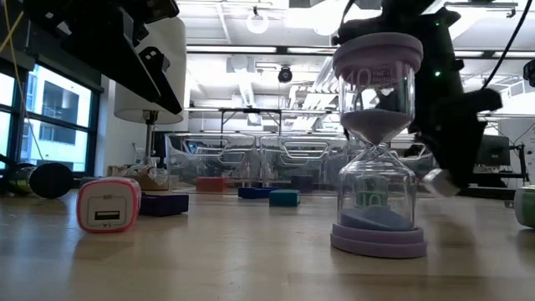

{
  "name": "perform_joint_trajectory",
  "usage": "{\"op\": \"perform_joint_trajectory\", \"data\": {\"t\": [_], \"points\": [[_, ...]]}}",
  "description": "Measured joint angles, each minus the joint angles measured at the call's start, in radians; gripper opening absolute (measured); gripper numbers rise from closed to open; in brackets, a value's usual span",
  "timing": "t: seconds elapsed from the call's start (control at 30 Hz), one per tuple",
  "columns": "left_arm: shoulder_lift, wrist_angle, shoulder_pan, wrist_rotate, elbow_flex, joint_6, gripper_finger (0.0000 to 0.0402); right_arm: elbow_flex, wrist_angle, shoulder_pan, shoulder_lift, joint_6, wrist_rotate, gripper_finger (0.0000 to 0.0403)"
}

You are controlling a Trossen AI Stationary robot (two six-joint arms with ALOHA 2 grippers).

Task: Pick & Place Office items
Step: Put the white charger adapter into the left transparent bin

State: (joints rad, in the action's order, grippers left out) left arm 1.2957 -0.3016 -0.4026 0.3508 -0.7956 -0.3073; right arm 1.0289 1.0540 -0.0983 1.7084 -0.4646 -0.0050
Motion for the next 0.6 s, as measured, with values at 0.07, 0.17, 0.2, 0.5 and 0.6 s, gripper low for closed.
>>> {"op": "perform_joint_trajectory", "data": {"t": [0.07, 0.17, 0.2, 0.5, 0.6], "points": [[0.0, 0.004, -0.002, -0.003, 0.0, 0.0, 0.0337, 0.0, -0.012, -0.011, -0.009, -0.013, 0.031, 0.0135], [0.0, 0.007, -0.002, -0.012, 0.0, 0.0, 0.0337, 0.0, -0.01, -0.021, -0.016, -0.022, 0.062, 0.0135], [0.0, 0.011, -0.002, -0.014, 0.0, 0.0, 0.0337, -0.001, -0.009, -0.024, -0.02, -0.028, 0.075, 0.0135], [0.0, 0.015, -0.002, -0.023, 0.0, 0.001, 0.0337, 0.01, -0.039, -0.059, -0.077, -0.074, 0.14, 0.0135], [0.0, 0.026, -0.002, -0.023, 0.0, 0.001, 0.0337, 0.045, -0.042, -0.077, -0.104, -0.078, 0.159, 0.0135]]}}
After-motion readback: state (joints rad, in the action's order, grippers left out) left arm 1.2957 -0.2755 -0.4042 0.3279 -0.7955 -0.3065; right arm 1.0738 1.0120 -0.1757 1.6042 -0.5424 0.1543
